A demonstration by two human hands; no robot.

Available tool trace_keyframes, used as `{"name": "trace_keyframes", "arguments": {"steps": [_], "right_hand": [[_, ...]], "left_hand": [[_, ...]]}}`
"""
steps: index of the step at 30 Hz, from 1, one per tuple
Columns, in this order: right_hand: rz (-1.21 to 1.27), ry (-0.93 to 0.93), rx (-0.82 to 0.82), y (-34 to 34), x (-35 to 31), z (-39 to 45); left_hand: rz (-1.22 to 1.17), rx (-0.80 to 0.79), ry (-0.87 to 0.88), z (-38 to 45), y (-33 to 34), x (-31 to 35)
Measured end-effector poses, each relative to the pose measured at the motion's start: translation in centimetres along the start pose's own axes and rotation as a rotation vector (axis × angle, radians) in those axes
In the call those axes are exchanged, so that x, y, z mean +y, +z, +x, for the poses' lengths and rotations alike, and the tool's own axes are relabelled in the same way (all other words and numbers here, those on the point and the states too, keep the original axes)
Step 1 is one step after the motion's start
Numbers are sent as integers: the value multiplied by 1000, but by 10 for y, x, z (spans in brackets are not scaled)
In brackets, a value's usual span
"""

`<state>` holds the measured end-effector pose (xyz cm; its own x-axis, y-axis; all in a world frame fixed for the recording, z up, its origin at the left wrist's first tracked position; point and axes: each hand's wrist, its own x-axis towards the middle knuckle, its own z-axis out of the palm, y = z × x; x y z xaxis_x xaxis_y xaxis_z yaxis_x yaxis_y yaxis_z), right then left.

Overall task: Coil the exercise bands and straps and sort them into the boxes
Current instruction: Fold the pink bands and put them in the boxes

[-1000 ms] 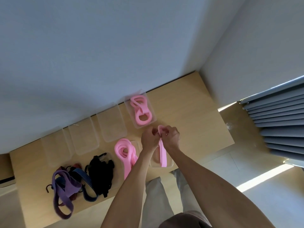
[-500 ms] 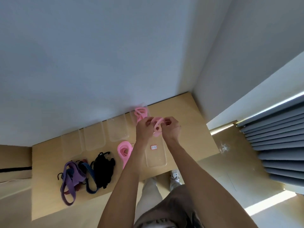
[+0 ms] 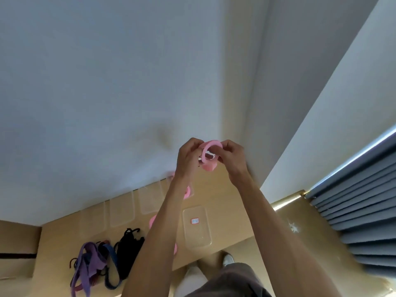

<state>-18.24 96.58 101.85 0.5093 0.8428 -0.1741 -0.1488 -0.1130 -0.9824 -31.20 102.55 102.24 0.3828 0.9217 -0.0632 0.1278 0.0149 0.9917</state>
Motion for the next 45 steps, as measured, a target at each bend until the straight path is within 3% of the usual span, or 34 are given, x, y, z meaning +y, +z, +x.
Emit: {"name": "trace_keyframes", "arguments": {"steps": [4, 8, 13, 16, 19, 23, 25, 28, 34, 37, 41, 43, 45], "right_hand": [[-27, -14, 202, -10, -3, -6], [37, 10, 345, -3, -6, -12], [15, -52, 326, 14, -1, -27], [-24, -78, 319, 26, 4, -33], [26, -61, 364, 37, 7, -34], [69, -41, 378, 45, 9, -32], [118, -20, 364, 45, 8, -29], [120, -7, 339, 40, 9, -23], [-91, -73, 246, 23, 20, -17], [-103, -63, 217, 15, 30, -17], [-34, -13, 259, -5, 39, -14], [19, 1, 265, -13, 40, -13], [46, -7, 257, -15, 39, -12]], "left_hand": [[-101, -117, -80, 6, 17, 10], [98, -184, -23, 8, 19, 9], [103, -148, 84, 14, -1, 8], [65, -215, 107, 15, -11, 3], [-36, -367, -3, 8, -20, -11], [156, -695, -196, 0, -41, -43], [158, -751, -275, -4, -50, -54], [126, -709, -336, -3, -52, -57], [40, -354, -491, 14, -32, -39], [-44, -267, -477, 22, -17, -28], [-356, -428, -466, 30, -9, -23], [-273, -537, -340, 29, -4, -26], [-30, -512, -137, 27, 3, -31]]}}
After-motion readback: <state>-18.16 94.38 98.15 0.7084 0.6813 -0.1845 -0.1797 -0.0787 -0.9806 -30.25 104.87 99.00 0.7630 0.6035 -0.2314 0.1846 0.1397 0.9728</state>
